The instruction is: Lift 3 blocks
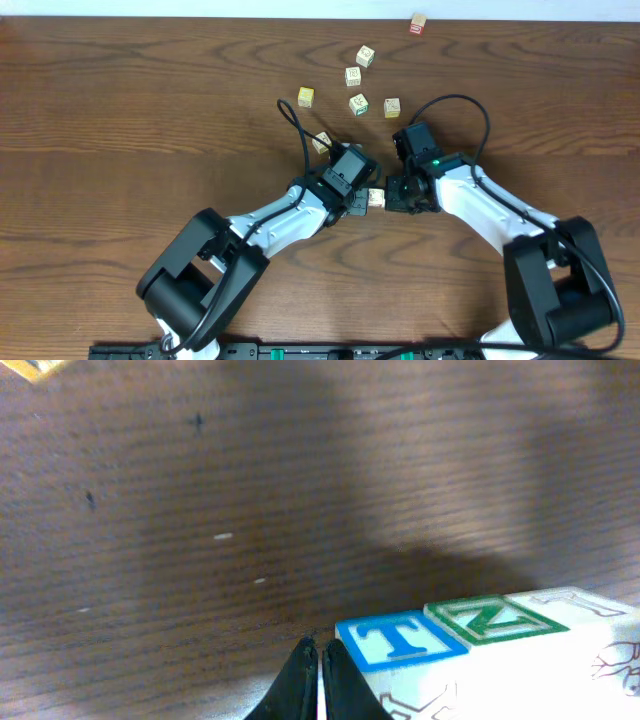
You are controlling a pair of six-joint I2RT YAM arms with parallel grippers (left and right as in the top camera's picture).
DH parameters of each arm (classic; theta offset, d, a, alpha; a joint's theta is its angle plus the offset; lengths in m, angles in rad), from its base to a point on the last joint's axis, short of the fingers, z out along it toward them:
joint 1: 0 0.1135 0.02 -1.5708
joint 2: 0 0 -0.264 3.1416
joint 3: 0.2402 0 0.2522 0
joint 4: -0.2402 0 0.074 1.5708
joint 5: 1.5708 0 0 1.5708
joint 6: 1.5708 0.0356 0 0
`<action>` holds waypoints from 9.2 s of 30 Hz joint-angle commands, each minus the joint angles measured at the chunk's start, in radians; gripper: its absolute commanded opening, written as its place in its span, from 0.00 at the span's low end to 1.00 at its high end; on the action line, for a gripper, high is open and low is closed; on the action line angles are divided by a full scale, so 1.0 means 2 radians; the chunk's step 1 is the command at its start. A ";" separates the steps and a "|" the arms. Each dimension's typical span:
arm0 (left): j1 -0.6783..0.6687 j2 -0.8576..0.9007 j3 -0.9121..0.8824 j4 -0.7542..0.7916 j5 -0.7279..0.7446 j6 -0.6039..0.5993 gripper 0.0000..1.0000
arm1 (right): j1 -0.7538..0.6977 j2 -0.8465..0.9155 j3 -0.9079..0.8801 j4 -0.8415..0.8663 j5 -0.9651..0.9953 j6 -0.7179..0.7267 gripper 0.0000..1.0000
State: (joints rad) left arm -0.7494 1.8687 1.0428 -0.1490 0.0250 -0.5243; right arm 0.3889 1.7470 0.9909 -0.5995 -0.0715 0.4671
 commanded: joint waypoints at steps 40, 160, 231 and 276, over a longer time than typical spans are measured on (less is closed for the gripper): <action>0.124 -0.153 0.011 -0.015 -0.169 0.173 0.13 | -0.113 -0.013 0.095 0.029 0.041 -0.175 0.63; 0.032 -0.744 -0.003 -0.385 -0.477 0.474 0.79 | -0.190 -0.871 -0.483 0.241 0.018 -0.273 0.99; 0.334 -0.934 -0.519 0.042 -0.095 0.229 0.80 | -0.188 -0.871 -0.483 0.242 0.018 -0.247 0.99; 0.334 -0.932 -0.519 0.043 -0.072 0.230 0.80 | -0.188 -0.871 -0.483 0.242 0.018 -0.247 0.99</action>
State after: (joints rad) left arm -0.0864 0.0105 0.0265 -0.0273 -0.1291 -0.0559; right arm 0.0170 0.0109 0.0288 -0.1143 -0.0307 -0.0364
